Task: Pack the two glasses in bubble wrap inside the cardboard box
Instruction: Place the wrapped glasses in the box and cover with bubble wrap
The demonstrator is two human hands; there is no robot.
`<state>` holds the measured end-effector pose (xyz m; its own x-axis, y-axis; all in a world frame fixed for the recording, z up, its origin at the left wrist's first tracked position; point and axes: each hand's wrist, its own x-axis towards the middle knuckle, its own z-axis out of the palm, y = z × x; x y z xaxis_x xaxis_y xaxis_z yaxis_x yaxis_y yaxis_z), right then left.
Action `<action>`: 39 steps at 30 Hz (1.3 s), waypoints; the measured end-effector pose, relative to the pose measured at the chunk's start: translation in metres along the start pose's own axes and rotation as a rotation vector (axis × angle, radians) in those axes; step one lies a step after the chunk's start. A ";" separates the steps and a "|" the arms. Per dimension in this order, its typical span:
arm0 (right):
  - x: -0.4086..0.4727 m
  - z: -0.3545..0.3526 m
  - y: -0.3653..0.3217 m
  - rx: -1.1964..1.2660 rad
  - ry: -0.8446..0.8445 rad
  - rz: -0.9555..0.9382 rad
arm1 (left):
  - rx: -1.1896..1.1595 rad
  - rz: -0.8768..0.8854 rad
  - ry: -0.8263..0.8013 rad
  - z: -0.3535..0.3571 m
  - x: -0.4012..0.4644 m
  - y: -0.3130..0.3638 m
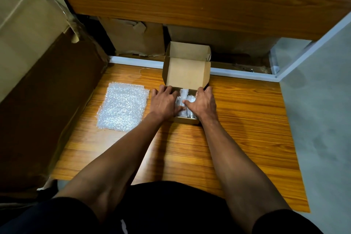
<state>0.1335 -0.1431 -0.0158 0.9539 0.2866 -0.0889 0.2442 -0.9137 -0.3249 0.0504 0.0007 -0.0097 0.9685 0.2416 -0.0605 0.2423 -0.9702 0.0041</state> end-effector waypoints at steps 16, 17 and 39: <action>-0.013 0.009 0.017 -0.134 0.129 -0.373 | -0.045 0.042 -0.016 0.006 -0.004 0.006; -0.013 0.009 0.015 -0.146 0.117 -0.366 | -0.046 0.036 -0.021 0.006 -0.003 0.007; -0.033 0.004 0.028 -0.065 0.104 -0.253 | -0.200 0.200 -0.103 0.014 -0.027 -0.002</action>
<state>0.1087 -0.1771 -0.0255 0.8730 0.4801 0.0853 0.4845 -0.8343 -0.2632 0.0234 -0.0043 -0.0217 0.9896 0.0333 -0.1397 0.0640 -0.9730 0.2216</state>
